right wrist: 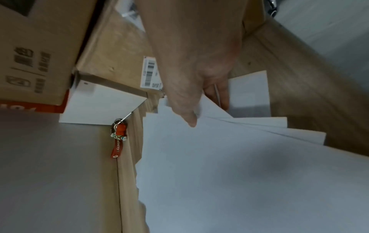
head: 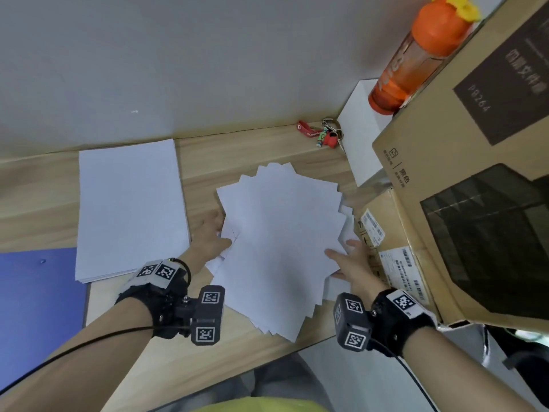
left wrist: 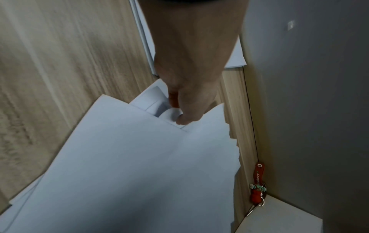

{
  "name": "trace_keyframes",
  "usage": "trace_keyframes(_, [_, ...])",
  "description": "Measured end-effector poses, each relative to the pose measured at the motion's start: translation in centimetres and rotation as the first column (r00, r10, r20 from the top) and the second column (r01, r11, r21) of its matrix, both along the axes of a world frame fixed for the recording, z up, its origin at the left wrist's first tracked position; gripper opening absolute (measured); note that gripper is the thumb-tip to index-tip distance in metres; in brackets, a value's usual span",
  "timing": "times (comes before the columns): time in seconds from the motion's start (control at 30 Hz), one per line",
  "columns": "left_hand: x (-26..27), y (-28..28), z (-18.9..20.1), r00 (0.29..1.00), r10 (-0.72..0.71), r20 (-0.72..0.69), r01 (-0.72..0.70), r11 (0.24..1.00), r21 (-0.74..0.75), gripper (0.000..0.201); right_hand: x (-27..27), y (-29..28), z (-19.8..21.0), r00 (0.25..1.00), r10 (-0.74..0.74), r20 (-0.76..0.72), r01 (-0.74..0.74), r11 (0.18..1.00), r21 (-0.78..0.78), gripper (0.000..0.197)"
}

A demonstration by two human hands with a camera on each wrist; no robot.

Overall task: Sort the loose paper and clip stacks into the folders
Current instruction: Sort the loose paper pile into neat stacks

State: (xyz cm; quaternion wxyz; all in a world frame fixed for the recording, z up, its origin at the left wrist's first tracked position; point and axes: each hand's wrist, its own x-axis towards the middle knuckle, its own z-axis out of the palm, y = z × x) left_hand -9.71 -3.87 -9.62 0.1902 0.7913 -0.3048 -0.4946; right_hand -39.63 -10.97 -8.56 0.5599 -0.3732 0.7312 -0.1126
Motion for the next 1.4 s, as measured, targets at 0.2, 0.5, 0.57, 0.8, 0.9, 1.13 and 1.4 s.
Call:
trace_keyframes(0.2, [-0.4,0.9,0.5,0.989,0.036,-0.146,-0.050,0.995,-0.091,0.046,2.5,-0.9,0.3,0.941,0.338,0.018,-0.338,0.936,0.098,0.021])
trace_keyframes(0.5, [4.7,0.1,-0.1,0.995,0.089,0.041,-0.084,0.991,-0.108,0.028,-0.5,-5.3,2.0,0.624,0.724,-0.294,-0.704,0.684,0.190,0.024])
trace_keyframes(0.57, [5.9,-0.2,-0.2,0.998,0.050,0.047,-0.047,0.997,-0.060,0.035,-0.4,-6.0,2.2,0.543,0.781,-0.310,-0.758,0.614,0.219,0.029])
trace_keyframes(0.8, [4.8,-0.6,1.5,0.975,-0.073,-0.210,0.058,0.995,-0.075,0.059,3.7,-7.6,2.3,0.309,0.821,-0.480,-0.917,0.392,0.079,0.044])
trace_keyframes(0.9, [3.7,-0.3,1.1,0.980,-0.193,-0.036,0.191,0.980,-0.058,0.077,5.5,-8.0,1.7,0.110,0.907,-0.406,-0.975,0.179,0.135,0.050])
trace_keyframes(1.13, [3.8,1.2,0.2,0.945,-0.320,-0.070,0.310,0.943,-0.125,0.051,7.3,-8.0,0.0,0.408,0.862,-0.300,-0.906,0.423,-0.015,0.103])
trace_keyframes(1.4, [2.5,-0.1,1.5,0.975,-0.173,-0.142,0.141,0.967,-0.212,0.044,6.5,-7.3,0.4,0.641,0.763,-0.082,-0.759,0.646,0.082,0.049])
